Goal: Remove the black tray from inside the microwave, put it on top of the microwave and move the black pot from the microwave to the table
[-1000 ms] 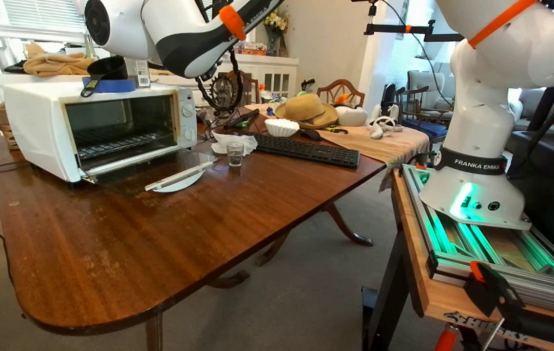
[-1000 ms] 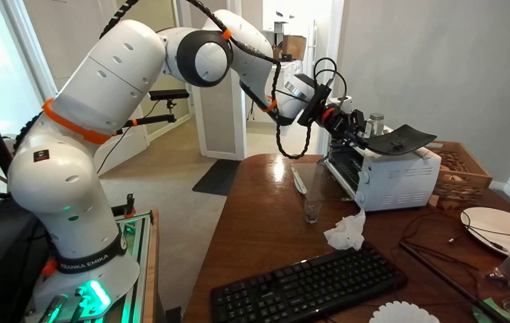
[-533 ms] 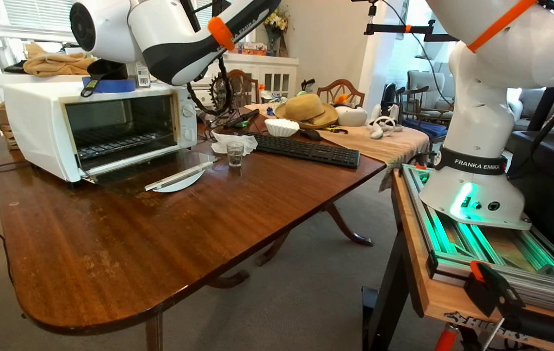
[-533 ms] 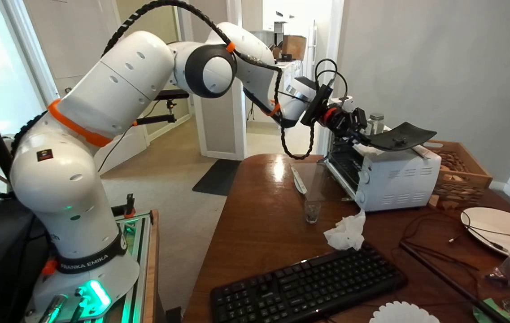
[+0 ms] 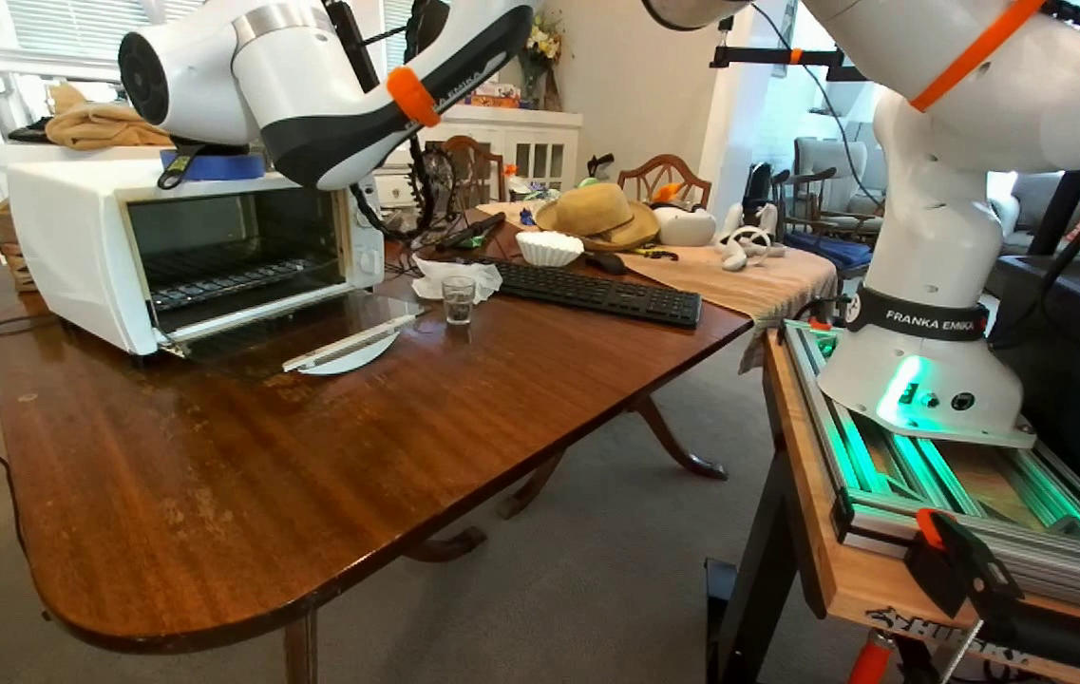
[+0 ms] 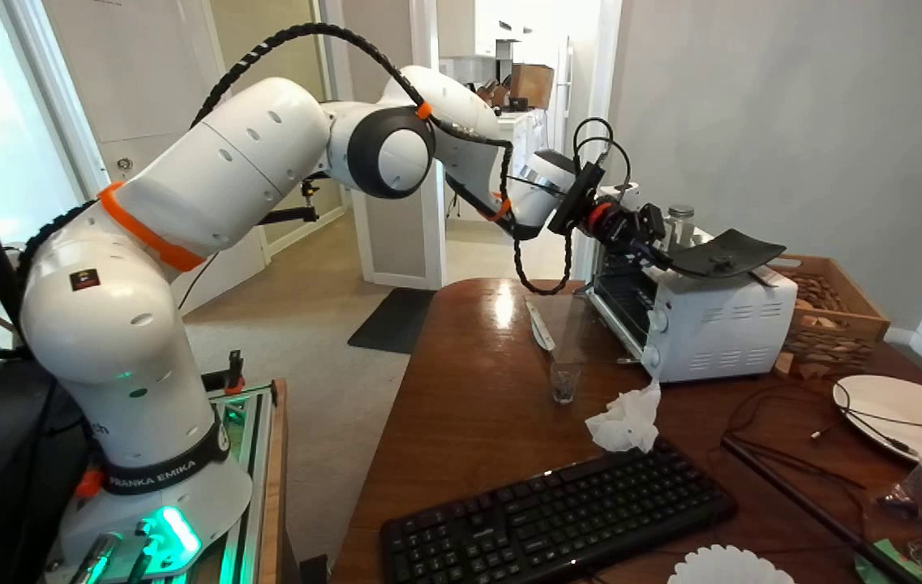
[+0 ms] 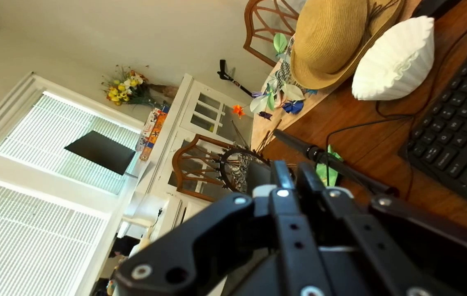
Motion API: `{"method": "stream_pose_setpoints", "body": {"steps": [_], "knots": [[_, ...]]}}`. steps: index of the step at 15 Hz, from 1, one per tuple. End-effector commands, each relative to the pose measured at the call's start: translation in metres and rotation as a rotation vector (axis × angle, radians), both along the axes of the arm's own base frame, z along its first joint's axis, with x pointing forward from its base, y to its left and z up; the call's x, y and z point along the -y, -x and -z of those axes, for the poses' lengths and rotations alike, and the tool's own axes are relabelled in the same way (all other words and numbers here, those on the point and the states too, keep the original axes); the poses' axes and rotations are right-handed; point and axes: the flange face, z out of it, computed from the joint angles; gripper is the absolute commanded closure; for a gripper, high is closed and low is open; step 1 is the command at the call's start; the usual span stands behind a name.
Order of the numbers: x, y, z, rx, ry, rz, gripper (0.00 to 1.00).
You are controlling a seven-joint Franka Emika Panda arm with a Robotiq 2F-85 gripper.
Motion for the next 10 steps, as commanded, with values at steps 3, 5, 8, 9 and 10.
{"method": "stream_pose_setpoints", "body": {"steps": [3,5,8,9,10], "knots": [[-0.01,-0.009,0.009,-0.004,0.034,0.002,0.97],[-0.013,-0.011,0.011,-0.001,0.039,-0.002,0.97],[-0.017,-0.014,0.012,0.005,0.041,-0.009,0.97],[-0.018,-0.014,0.012,0.007,0.041,-0.011,0.97],[-0.019,-0.015,0.013,0.008,0.042,-0.014,0.97]]}}
